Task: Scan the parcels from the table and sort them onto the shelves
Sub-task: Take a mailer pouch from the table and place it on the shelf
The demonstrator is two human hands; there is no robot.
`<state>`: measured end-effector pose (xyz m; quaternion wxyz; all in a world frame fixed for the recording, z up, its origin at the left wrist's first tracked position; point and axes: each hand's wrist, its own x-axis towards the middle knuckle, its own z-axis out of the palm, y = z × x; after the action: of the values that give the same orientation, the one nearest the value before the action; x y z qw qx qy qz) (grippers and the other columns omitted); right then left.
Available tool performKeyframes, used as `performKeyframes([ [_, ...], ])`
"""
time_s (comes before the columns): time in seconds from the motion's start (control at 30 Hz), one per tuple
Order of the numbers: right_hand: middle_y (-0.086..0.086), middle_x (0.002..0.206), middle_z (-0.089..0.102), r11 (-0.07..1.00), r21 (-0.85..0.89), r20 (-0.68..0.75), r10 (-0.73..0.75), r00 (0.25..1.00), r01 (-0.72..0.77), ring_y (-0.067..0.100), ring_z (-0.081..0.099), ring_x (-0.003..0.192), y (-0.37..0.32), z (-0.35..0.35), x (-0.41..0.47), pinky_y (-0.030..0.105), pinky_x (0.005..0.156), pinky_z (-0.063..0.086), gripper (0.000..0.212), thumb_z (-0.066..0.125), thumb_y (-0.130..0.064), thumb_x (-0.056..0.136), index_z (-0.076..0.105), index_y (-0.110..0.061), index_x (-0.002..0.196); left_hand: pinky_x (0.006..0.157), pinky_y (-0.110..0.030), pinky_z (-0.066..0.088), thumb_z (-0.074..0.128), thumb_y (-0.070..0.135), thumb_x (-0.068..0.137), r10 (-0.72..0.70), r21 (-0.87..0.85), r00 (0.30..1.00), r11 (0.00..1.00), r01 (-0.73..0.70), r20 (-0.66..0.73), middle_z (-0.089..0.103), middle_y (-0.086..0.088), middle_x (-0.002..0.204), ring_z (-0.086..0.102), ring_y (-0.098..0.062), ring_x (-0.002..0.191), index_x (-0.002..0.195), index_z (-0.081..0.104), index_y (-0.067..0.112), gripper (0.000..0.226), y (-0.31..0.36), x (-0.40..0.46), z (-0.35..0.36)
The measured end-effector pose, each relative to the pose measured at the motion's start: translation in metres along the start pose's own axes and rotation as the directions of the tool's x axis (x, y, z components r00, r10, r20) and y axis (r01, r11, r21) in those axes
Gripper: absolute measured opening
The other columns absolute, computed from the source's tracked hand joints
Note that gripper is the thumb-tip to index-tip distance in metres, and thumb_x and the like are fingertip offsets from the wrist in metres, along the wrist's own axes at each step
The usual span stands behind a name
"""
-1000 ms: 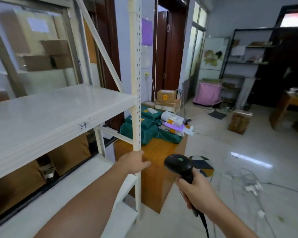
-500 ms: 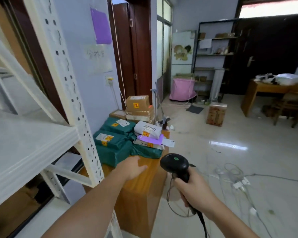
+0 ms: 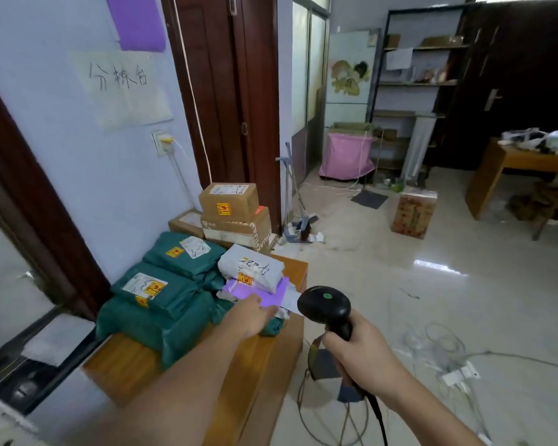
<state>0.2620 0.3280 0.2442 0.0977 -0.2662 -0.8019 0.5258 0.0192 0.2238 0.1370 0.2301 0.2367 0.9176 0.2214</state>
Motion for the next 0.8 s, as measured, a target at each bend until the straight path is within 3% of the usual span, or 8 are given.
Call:
performKeyframes([
  [0.13, -0.003, 0.057, 0.058, 0.999, -0.032, 0.078, -0.018, 0.997, 0.021, 0.017, 0.054, 0.052, 0.007, -0.018, 0.069, 0.032, 0.054, 0.046, 0.02, 0.06, -0.018, 0.082, 0.06, -0.038, 0.081, 0.112, -0.041, 0.04, 0.05, 0.061, 0.102, -0.121, -0.124, 0.992, 0.985, 0.123, 0.023, 0.045, -0.014, 0.161, 0.048, -0.033, 0.142, 0.159, 0.037, 0.01, 0.078, 0.01, 0.05, 0.008],
  [0.27, -0.002, 0.054, 0.057, 0.998, -0.055, 0.143, -0.033, 0.989, 0.041, 0.018, 0.051, 0.051, 0.009, -0.02, 0.133, 0.028, 0.059, 0.044, 0.016, 0.061, -0.016, 0.083, 0.058, -0.032, 0.081, 0.109, -0.039, 0.043, 0.055, 0.063, 0.099, -0.294, -0.333, 0.955, 0.897, 0.291, 0.043, 0.052, -0.014, 0.154, 0.053, -0.032, 0.136, 0.155, 0.041, 0.008, 0.079, 0.009, 0.103, 0.014],
  [0.33, -0.001, 0.055, 0.058, 0.997, -0.066, 0.16, -0.024, 0.987, 0.035, 0.019, 0.051, 0.049, 0.013, -0.018, 0.166, 0.028, 0.057, 0.045, 0.014, 0.062, -0.017, 0.082, 0.058, -0.03, 0.081, 0.101, -0.038, 0.046, 0.06, 0.064, 0.096, -0.386, -0.489, 0.921, 0.795, 0.36, 0.051, 0.058, -0.015, 0.145, 0.058, -0.032, 0.128, 0.149, 0.047, 0.004, 0.081, 0.006, 0.135, 0.017],
  [0.43, 0.002, 0.056, 0.059, 0.995, -0.097, 0.173, -0.008, 0.985, 0.025, 0.02, 0.053, 0.049, 0.017, -0.013, 0.216, 0.03, 0.057, 0.048, 0.012, 0.061, -0.016, 0.081, 0.058, -0.027, 0.079, 0.098, -0.042, 0.05, 0.072, 0.063, 0.087, -0.53, -0.709, 0.843, 0.561, 0.427, 0.088, 0.058, -0.017, 0.139, 0.059, -0.033, 0.124, 0.148, 0.045, -0.001, 0.093, 0.004, 0.176, 0.022],
  [0.57, 0.005, 0.056, 0.06, 0.995, -0.099, 0.212, 0.016, 0.977, 0.006, 0.019, 0.054, 0.045, 0.018, -0.012, 0.273, 0.032, 0.053, 0.047, 0.009, 0.061, -0.015, 0.083, 0.059, -0.024, 0.083, 0.11, -0.053, 0.047, 0.084, 0.066, 0.071, -0.629, -0.85, 0.76, 0.303, 0.431, 0.161, 0.046, -0.014, 0.155, 0.049, -0.037, 0.137, 0.159, 0.028, 0.007, 0.12, -0.002, 0.209, 0.032],
  [0.67, 0.006, 0.056, 0.061, 0.993, -0.118, 0.239, 0.018, 0.971, 0.011, 0.022, 0.056, 0.05, 0.018, -0.011, 0.306, 0.04, 0.059, 0.053, 0.006, 0.062, -0.017, 0.083, 0.06, -0.021, 0.084, 0.115, -0.058, 0.042, 0.085, 0.08, 0.044, -0.667, -0.872, 0.721, 0.225, 0.436, 0.188, 0.035, -0.011, 0.164, 0.041, -0.037, 0.146, 0.163, 0.02, 0.013, 0.151, -0.006, 0.225, 0.041],
  [0.73, 0.006, 0.053, 0.061, 0.992, -0.124, 0.261, 0.025, 0.965, 0.008, 0.022, 0.057, 0.048, 0.018, -0.011, 0.327, 0.042, 0.06, 0.054, 0.001, 0.062, -0.017, 0.084, 0.061, -0.017, 0.084, 0.118, -0.058, 0.037, 0.089, 0.078, 0.044, -0.714, -0.876, 0.67, 0.175, 0.449, 0.2, 0.027, -0.01, 0.168, 0.034, -0.037, 0.151, 0.164, 0.018, 0.012, 0.155, -0.008, 0.238, 0.05],
  [0.8, 0.005, 0.051, 0.061, 0.99, -0.138, 0.301, 0.026, 0.953, 0.017, 0.02, 0.056, 0.046, 0.017, -0.011, 0.344, 0.04, 0.059, 0.052, 0.004, 0.061, -0.016, 0.085, 0.061, -0.012, 0.084, 0.119, -0.056, 0.037, 0.091, 0.079, 0.037, -0.746, -0.891, 0.64, 0.148, 0.429, 0.185, 0.031, -0.009, 0.167, 0.034, -0.035, 0.151, 0.162, 0.026, 0.012, 0.156, -0.005, 0.247, 0.054],
])
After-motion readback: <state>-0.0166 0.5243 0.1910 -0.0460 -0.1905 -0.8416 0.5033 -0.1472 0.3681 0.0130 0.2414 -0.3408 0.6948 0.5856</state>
